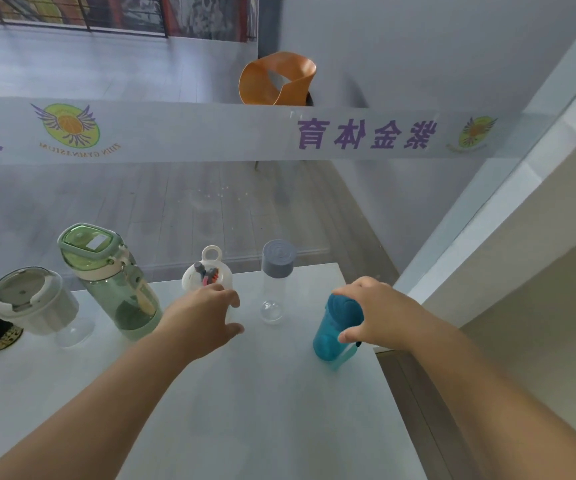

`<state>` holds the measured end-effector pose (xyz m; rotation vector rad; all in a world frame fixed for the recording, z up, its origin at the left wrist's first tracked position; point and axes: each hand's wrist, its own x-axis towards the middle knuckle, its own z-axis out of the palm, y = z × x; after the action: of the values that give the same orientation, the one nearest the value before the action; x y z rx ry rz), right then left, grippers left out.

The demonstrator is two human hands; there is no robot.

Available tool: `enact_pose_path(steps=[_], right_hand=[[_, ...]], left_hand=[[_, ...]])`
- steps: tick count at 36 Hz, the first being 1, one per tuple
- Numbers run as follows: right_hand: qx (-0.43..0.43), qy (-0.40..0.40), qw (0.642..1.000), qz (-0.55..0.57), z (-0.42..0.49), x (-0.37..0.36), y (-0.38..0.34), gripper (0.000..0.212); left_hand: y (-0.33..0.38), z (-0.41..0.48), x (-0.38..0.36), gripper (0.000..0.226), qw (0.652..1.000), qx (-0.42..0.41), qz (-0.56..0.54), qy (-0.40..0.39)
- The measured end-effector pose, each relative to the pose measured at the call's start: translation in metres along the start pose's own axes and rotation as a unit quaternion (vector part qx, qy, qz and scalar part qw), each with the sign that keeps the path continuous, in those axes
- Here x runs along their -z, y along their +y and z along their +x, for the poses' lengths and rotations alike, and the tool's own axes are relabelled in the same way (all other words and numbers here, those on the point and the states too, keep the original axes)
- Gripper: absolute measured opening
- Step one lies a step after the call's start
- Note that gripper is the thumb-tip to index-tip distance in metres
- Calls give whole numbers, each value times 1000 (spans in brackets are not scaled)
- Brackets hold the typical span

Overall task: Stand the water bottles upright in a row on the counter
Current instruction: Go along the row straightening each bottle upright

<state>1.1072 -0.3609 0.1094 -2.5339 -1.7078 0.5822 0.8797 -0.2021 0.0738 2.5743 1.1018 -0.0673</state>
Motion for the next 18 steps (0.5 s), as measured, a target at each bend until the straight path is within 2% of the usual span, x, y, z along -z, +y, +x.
enact_pose_path(steps=[9,18], right_hand=[[7,21,1000,-5,15,-11,3,66],[-1,29,999,17,44,-3,5,66]], left_hand=[[8,6,1,43,999,-11,35,-22],[10,18,4,44,999,-17,47,-22]])
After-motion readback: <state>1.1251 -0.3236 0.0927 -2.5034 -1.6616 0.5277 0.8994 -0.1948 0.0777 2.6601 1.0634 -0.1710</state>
